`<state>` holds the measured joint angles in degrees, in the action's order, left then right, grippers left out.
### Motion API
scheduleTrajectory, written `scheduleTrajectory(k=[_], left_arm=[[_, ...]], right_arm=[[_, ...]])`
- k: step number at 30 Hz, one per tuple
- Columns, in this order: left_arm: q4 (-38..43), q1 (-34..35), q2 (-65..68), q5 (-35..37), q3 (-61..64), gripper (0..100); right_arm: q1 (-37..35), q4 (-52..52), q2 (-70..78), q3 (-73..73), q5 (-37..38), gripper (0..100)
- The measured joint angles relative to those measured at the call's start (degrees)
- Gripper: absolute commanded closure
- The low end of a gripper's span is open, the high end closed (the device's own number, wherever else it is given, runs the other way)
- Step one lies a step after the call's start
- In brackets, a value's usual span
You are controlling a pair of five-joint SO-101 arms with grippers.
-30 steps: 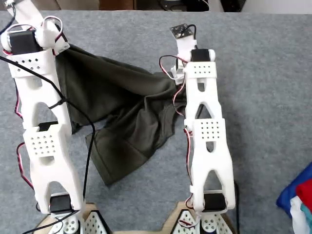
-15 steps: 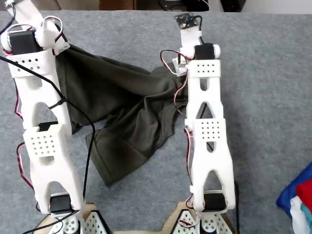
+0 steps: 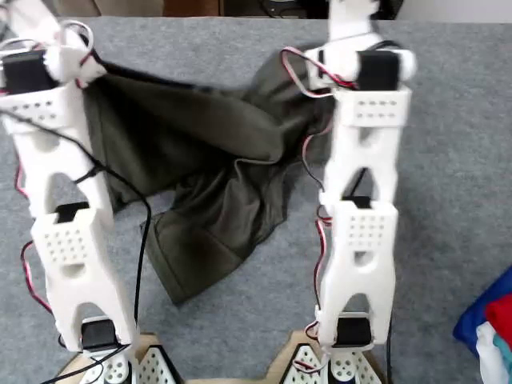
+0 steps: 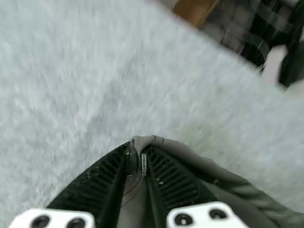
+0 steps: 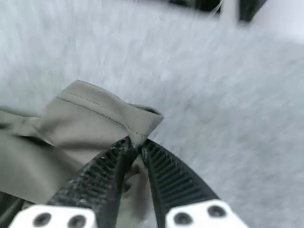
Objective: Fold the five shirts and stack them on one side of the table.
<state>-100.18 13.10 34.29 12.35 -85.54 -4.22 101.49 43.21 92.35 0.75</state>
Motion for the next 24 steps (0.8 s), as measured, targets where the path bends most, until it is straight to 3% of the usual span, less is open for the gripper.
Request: scheduleTrajectory(k=[24], left_arm=[[0.00, 0.35, -59.96, -1.67, 19.16, 98]], right_arm=[[2.02, 0.09, -58.90, 2.46, -0.35, 99.4]])
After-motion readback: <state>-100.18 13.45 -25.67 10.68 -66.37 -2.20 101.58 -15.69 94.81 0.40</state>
